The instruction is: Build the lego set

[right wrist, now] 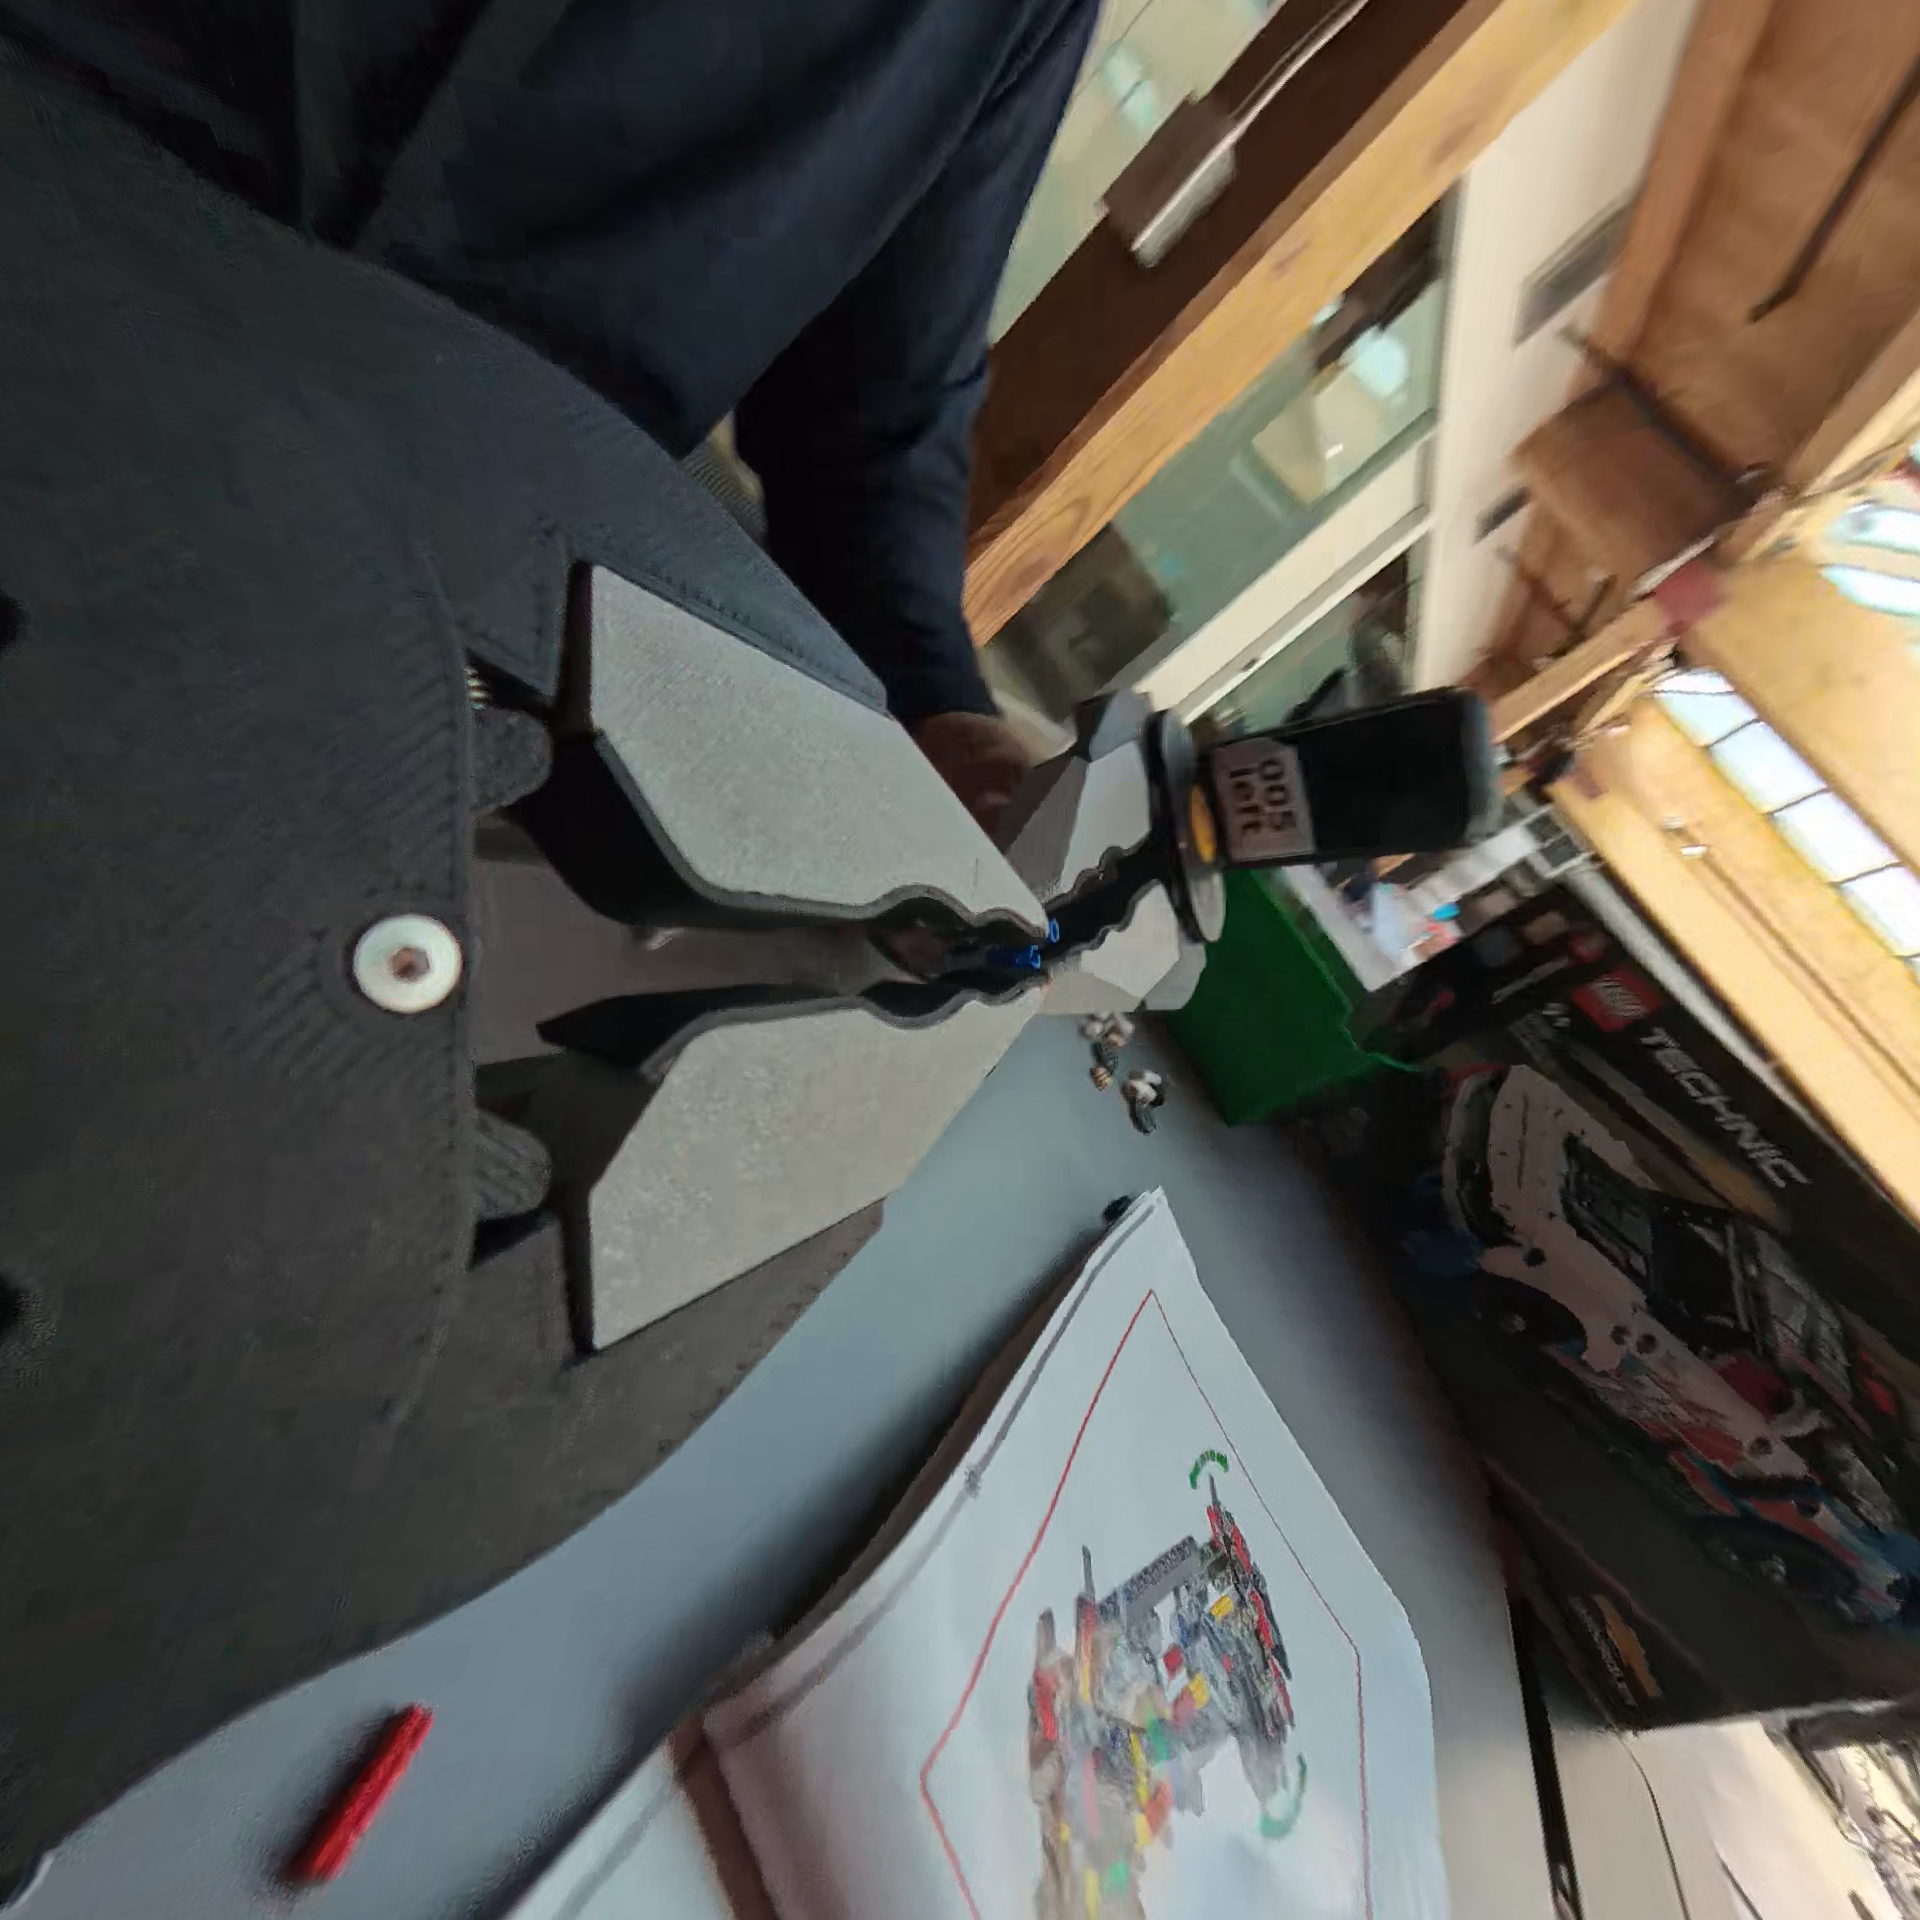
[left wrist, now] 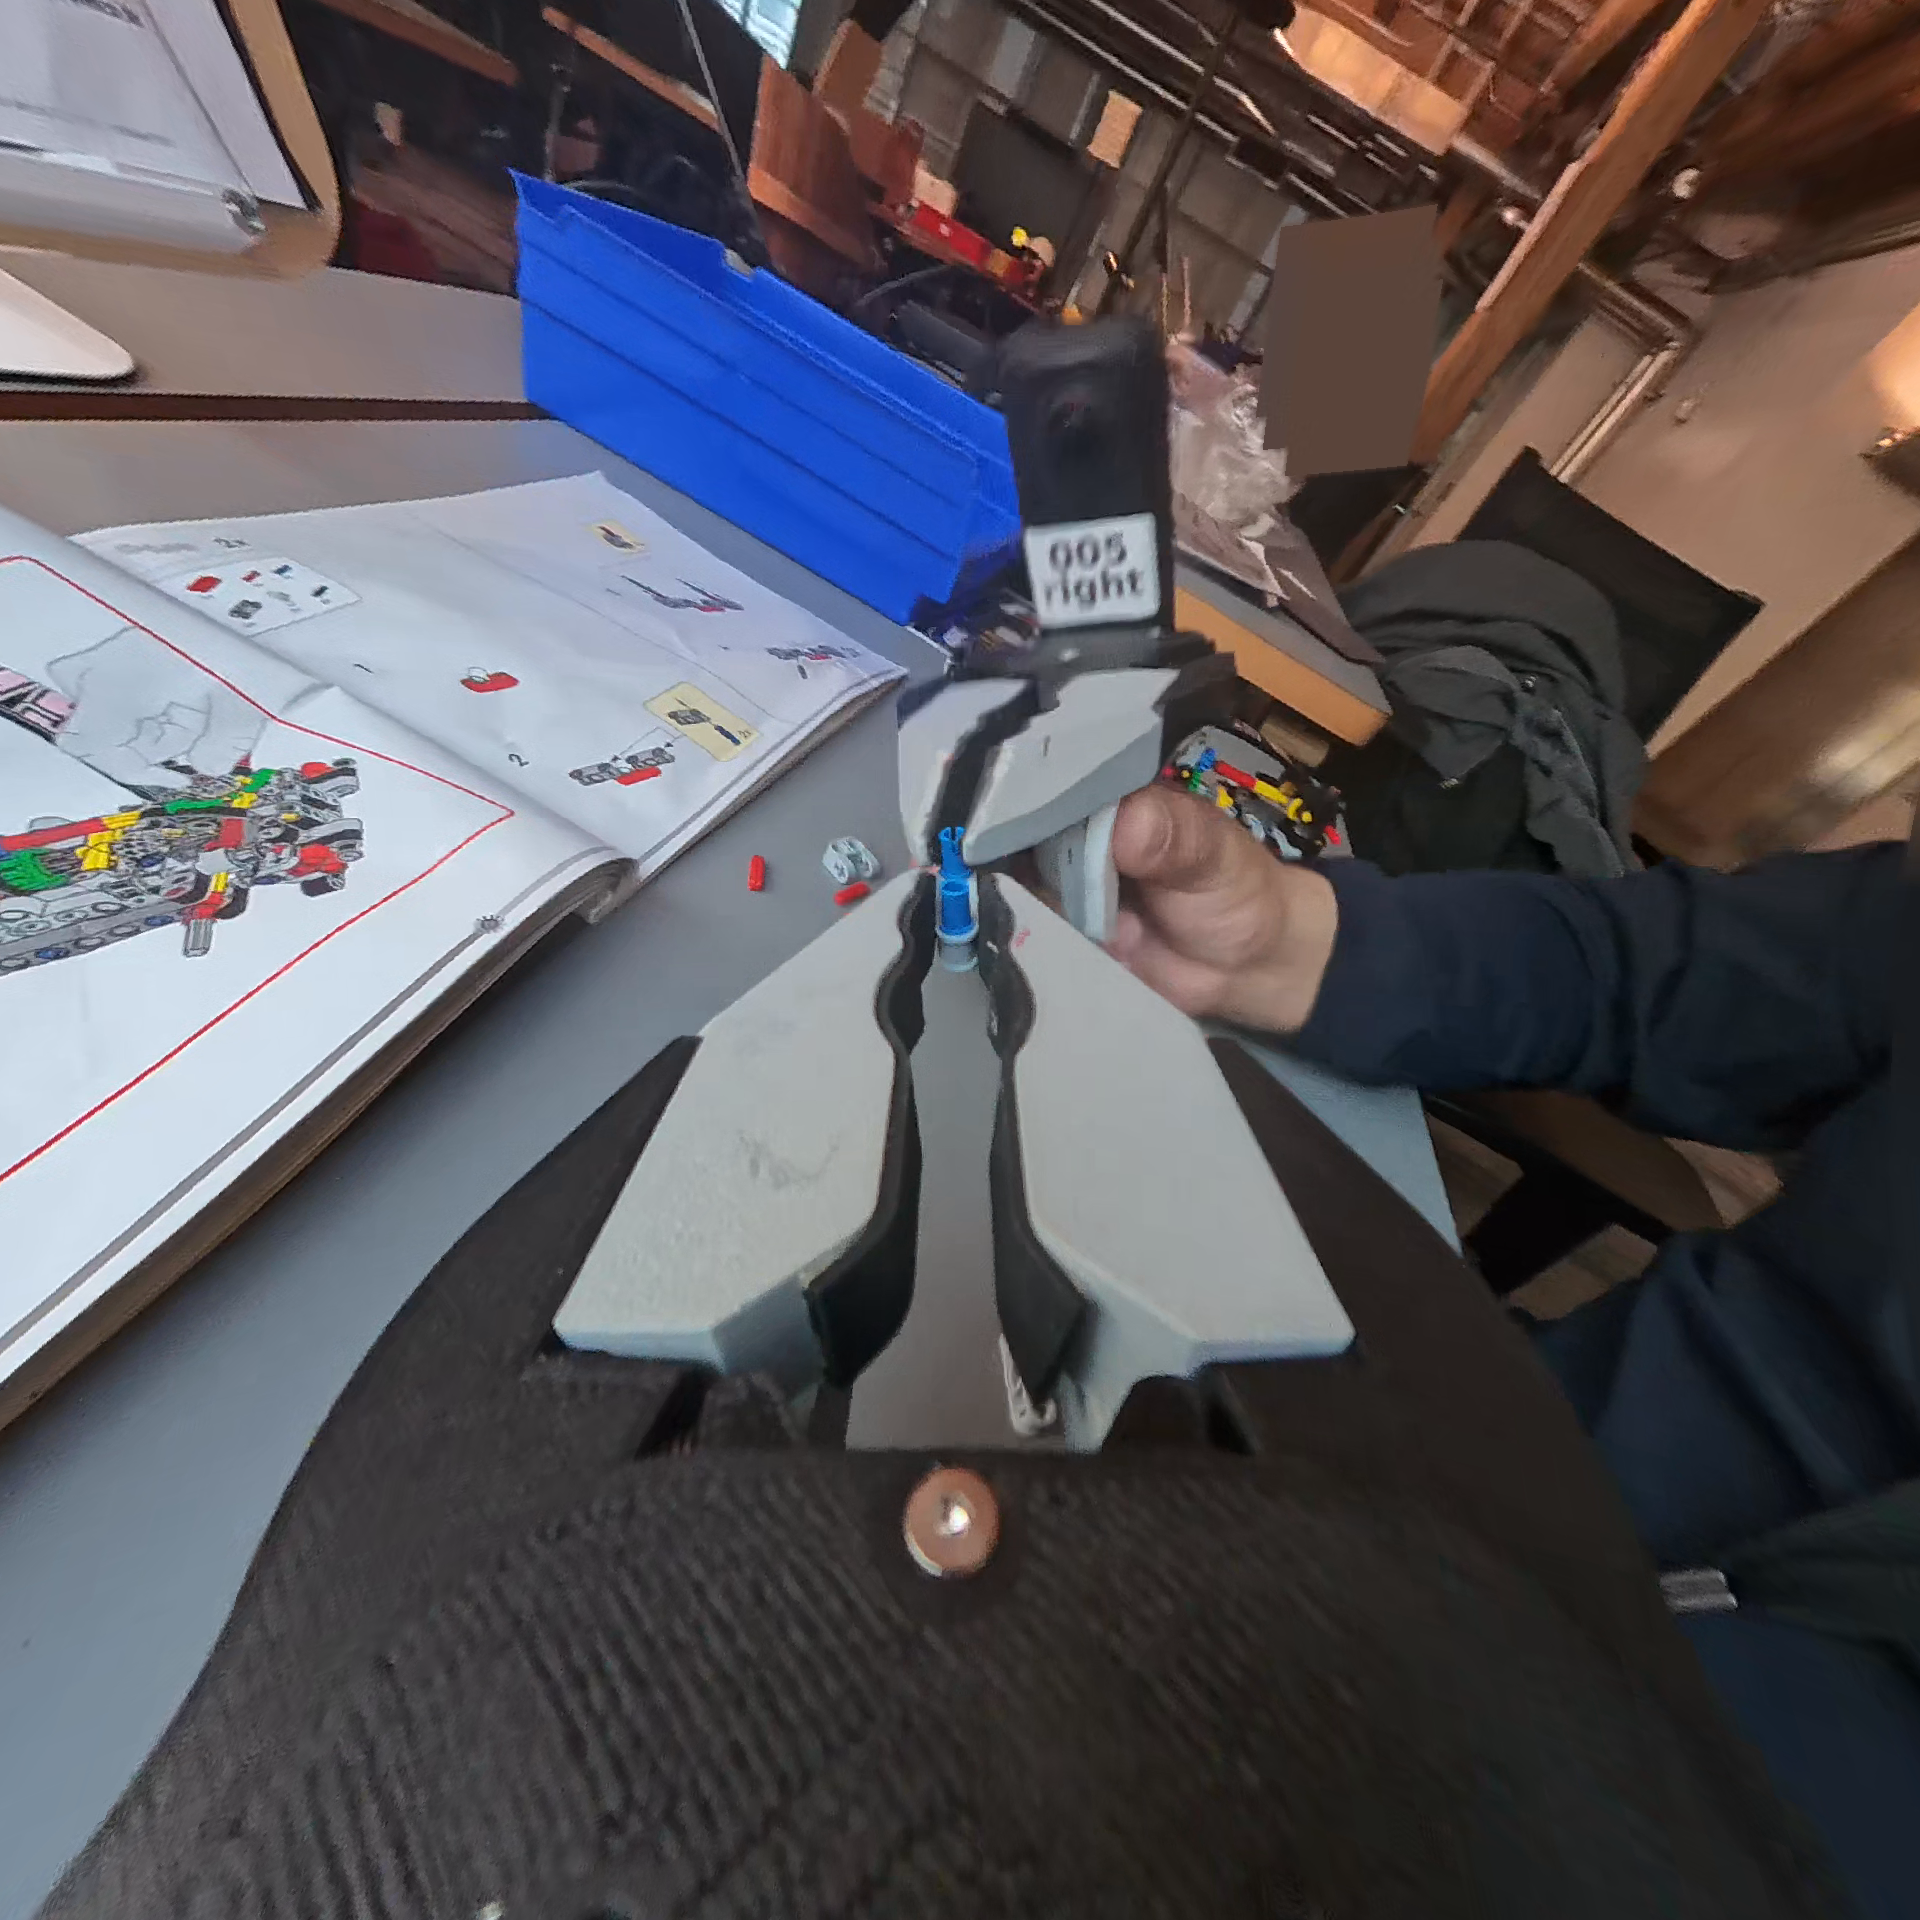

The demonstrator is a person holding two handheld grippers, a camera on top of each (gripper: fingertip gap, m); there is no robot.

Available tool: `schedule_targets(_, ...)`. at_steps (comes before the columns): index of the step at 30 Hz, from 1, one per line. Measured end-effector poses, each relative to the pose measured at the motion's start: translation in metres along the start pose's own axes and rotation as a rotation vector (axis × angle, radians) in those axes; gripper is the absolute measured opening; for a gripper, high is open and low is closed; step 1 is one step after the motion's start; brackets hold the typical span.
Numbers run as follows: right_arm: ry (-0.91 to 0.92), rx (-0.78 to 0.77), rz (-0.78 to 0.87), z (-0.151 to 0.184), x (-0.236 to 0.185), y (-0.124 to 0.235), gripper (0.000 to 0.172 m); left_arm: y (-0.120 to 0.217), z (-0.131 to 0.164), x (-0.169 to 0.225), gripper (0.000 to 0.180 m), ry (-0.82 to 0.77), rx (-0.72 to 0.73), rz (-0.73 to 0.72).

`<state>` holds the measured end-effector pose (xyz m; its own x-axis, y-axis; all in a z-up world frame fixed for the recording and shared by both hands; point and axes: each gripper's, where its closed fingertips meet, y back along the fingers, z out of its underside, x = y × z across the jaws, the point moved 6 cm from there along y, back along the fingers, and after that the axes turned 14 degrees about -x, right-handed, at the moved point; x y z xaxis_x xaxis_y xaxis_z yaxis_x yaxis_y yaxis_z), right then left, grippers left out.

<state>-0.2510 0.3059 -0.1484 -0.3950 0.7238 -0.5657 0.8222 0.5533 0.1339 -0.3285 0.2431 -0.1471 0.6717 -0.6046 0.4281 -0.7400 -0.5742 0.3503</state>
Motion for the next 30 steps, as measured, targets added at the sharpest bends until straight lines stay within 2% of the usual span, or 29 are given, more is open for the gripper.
schedule_targets(3,0.168,-0.126,0.073,0.000,-0.006,0.006,0.000,-0.004,0.002,0.004,0.006,-0.030,-0.033,0.023)
schedule_targets(5,0.181,-0.171,0.092,0.002,-0.006,0.011,0.001,-0.007,0.004,0.004,0.006,-0.067,-0.057,-0.012)
schedule_targets(8,0.190,-0.158,0.075,0.001,-0.008,0.023,0.001,-0.001,-0.001,0.007,0.006,-0.086,0.005,0.016)
schedule_targets(11,0.206,-0.128,0.064,-0.002,-0.011,0.031,0.003,-0.002,0.001,0.005,0.006,-0.057,-0.022,0.035)
schedule_targets(14,0.244,-0.169,0.085,0.000,-0.013,0.026,0.010,-0.004,0.002,0.008,0.006,-0.046,-0.021,0.074)
schedule_targets(18,0.280,-0.218,0.114,0.005,-0.014,0.017,0.004,-0.009,0.004,0.010,0.006,-0.063,-0.052,0.064)
schedule_targets(23,0.271,-0.239,0.069,0.010,-0.015,0.013,0.001,-0.014,0.008,0.013,0.006,-0.056,-0.105,0.093)
schedule_targets(27,0.300,-0.288,0.210,0.012,-0.009,0.009,0.000,-0.017,0.012,0.006,0.006,0.000,-0.158,-0.016)
schedule_targets(30,0.191,-0.192,0.204,0.008,-0.006,0.005,0.001,-0.012,0.008,0.004,0.006,0.019,-0.099,-0.074)
